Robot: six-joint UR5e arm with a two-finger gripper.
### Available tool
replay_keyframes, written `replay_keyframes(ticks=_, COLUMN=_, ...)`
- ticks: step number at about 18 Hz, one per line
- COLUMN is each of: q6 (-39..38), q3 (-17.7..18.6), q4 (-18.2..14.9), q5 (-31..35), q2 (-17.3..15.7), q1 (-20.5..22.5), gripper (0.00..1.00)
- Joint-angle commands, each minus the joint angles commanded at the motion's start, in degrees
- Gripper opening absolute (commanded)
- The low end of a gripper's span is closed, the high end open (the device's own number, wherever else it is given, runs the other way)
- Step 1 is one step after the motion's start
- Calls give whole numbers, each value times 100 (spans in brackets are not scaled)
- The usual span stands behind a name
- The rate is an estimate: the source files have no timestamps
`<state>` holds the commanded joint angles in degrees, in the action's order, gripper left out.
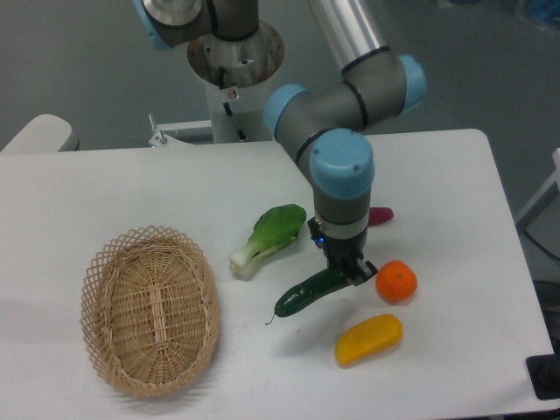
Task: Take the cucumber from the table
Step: 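Lift the grasped cucumber and carry it toward the wicker basket, then hold the cucumber raised above the table beside the basket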
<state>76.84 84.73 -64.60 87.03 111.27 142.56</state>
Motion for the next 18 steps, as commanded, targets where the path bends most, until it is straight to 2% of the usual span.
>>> replay_keyframes(ticks=4, q6=-844, q3=-168, q4=9, q5=-555, q2=-53, q1=-193, gripper=19)
replay_keyframes(ticks=7, q6=-1231, q3=-185, q4=0, q5=-599, q2=-167, q1=-395, gripper=19)
replay_keyframes(ticks=18, q6=-1285, q3=-133, q4=-9, q5=-617, q2=-264, q1=-378, gripper=19)
